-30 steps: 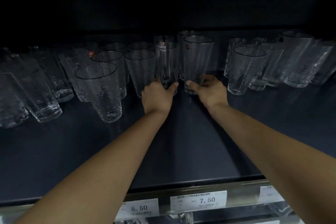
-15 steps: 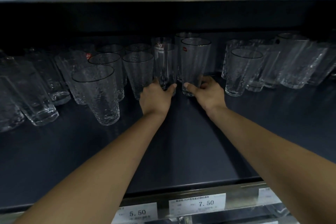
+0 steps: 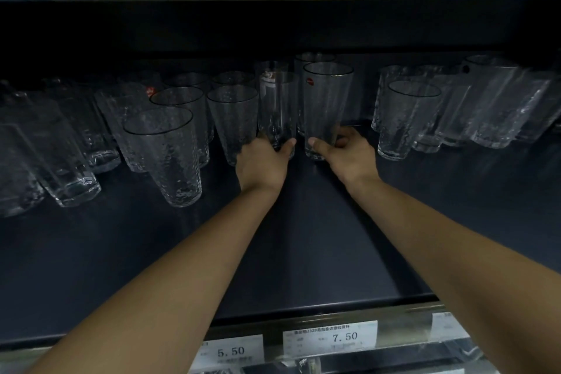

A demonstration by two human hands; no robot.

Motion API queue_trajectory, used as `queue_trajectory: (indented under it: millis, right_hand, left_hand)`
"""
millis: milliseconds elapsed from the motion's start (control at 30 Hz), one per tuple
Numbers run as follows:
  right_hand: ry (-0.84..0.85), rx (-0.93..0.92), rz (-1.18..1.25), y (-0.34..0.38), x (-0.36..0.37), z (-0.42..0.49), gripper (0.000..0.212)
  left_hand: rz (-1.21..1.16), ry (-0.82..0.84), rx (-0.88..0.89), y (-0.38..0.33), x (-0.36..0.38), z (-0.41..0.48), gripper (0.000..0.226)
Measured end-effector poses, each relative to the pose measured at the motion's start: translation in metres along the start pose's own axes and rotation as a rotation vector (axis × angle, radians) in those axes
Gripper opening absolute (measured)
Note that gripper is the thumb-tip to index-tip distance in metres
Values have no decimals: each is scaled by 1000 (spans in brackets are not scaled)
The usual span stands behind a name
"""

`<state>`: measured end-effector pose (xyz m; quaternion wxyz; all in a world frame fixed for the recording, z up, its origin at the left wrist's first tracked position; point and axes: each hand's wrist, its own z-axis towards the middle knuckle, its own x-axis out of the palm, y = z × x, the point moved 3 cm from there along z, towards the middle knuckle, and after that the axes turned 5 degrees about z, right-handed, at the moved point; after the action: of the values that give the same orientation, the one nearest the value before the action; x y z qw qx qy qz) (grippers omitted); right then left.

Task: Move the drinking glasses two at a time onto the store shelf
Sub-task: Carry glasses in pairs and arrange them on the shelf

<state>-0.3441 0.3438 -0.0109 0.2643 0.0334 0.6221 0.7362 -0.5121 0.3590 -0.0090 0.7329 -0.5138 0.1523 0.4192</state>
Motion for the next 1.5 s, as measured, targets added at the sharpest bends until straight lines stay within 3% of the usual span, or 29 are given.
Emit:
queue_trajectory:
  millis: [233,500,567,633,767,1033,1300,1500]
  right_hand:
    - [-11,0,-6,0,0,0,55]
    - [28,50,19,11,-6,-13,57]
    - [88,86,24,13,-13,-23,59]
    - [172,133,71,14,-29,-38,57]
    - [248,140,103,17,-89,-69,37]
    - [15,124,74,-7,-247,-91,10]
    - [-209,132,18,-65,-402,-52,17]
    - [-142,148,-107,-109,-469,1,40]
  left_hand:
    - [-76,35,-43,1,-3,-2,49]
    - [-99,65,-69,-3,-23,-33,32]
    - [-101,109,-65,-4,-32,-43,23]
    - [-72,256,-72,-11,-39,-51,26]
    - [-86,542,-43,-48,-44,-81,54]
    - [-458,623,75,-157,-11,-156,23]
    - [-547,633,43,-281,75,-196,29]
    - [-560,474,-97,-349,152,-200,43]
